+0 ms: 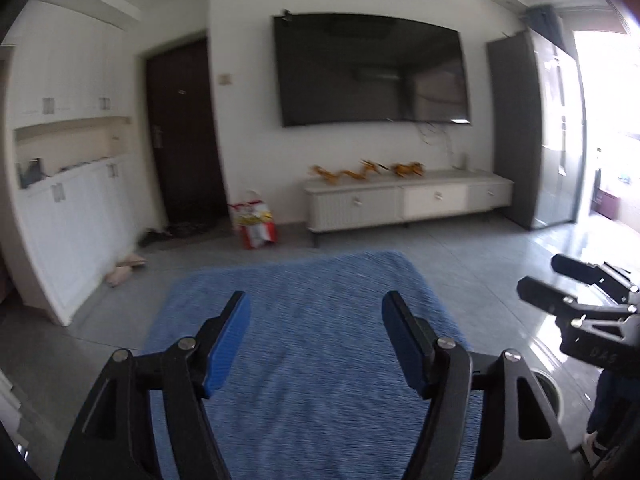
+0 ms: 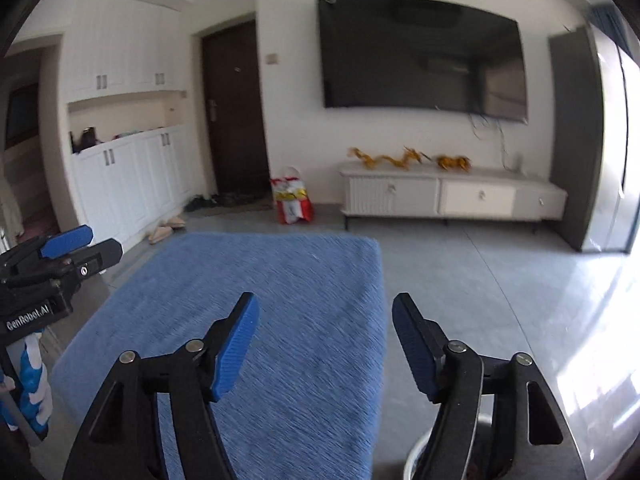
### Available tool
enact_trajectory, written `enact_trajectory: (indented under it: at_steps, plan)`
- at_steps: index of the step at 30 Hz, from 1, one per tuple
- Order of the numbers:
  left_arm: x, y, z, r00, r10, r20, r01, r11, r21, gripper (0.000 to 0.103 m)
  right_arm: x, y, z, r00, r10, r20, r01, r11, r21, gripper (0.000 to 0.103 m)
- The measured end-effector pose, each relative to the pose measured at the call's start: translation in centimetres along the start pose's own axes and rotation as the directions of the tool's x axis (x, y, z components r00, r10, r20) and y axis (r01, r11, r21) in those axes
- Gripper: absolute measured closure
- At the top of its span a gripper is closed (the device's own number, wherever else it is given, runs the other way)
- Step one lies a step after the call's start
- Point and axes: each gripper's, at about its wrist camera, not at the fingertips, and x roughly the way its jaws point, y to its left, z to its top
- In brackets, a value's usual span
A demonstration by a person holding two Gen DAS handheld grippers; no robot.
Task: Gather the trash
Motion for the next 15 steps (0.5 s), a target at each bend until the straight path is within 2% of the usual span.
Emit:
enact_trajectory:
  at_steps: [4,8,12,15]
  plan:
    - [-2.2,2.9,0.1,0.992,0.117,0.041,-0.115,0.992,-0.059,0.031,-0.4,3.8,3.0,0.997,0.039,0.065,-0.037,0.998,-0.043,0.021]
    - [-4.0,5.1,-0.1,0.975,0.211,0.073,-0.202,0.973,-0.108,0.028,-0.5,6.6,4.7,0.991,0.074,0.113,-0.069,0.996,-0.049,0.017]
    - [-5.9,6.4,-0.3,0.956,0.273,0.109,-0.259,0.958,-0.127,0.025,-0.7,8.3,4.3,0.989,0.068,0.129,-0.065,0.998,-0.023,0.014]
    - [-7.5,6.9,-0.5,0.939,0.316,0.138,-0.299,0.946,-0.127,0.021,-1.8,9.2,3.3,0.987,0.024,0.158,-0.022,1.000,-0.016,0.008]
